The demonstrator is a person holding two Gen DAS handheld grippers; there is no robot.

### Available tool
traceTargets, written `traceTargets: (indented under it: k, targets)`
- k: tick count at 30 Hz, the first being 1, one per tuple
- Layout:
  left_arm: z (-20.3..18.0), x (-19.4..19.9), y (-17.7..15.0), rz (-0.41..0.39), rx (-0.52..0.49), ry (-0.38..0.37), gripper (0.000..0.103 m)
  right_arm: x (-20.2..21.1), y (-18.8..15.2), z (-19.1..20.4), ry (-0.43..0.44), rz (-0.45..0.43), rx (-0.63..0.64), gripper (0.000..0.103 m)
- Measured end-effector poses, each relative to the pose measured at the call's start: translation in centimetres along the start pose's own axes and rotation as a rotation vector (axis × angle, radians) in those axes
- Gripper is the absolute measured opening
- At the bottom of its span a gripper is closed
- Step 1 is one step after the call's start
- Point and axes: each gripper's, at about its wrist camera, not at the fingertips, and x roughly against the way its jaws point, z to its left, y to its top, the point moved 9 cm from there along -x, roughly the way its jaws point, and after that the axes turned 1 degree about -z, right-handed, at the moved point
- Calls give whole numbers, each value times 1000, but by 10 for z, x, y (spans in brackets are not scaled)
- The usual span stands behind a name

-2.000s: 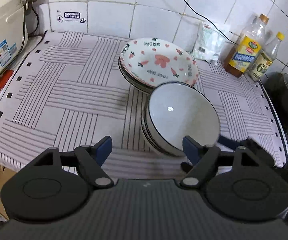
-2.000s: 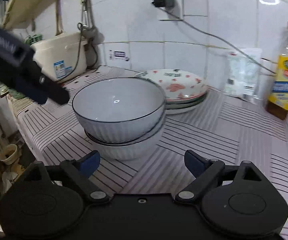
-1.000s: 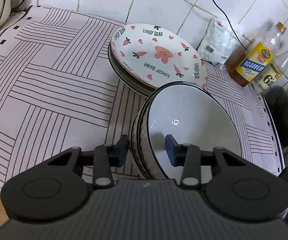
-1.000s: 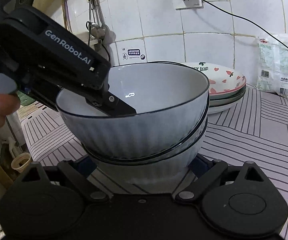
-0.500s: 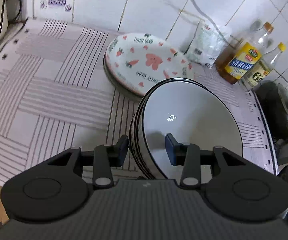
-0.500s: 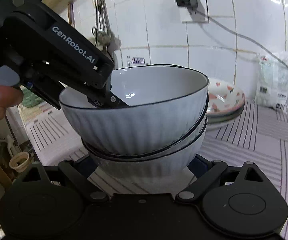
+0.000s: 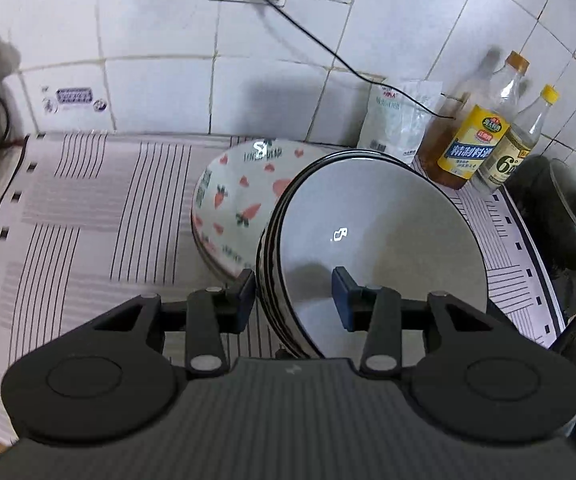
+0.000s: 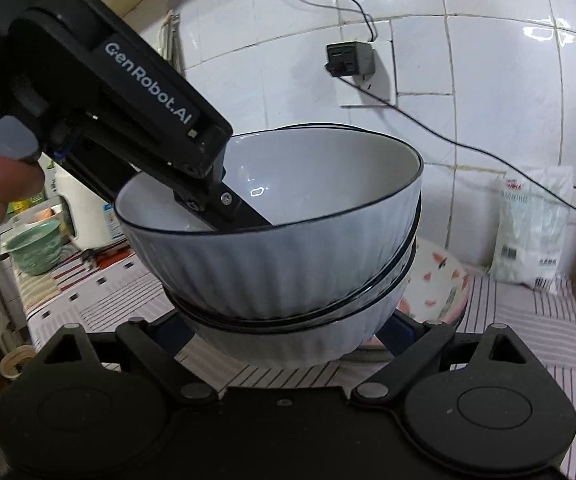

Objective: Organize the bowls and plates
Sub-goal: 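Grip the three nested bowls with both grippers and lift them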

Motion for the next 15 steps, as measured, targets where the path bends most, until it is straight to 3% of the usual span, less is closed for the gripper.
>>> traceTargets:
  k: [6,15]
  targets:
    - [3,-30,25,-9,-20,-13,41,-31,12,-23,-29,16,0,97]
    - [24,-79,43,-6,13,-18,41,-74,4,-46,-51,76,13,97]
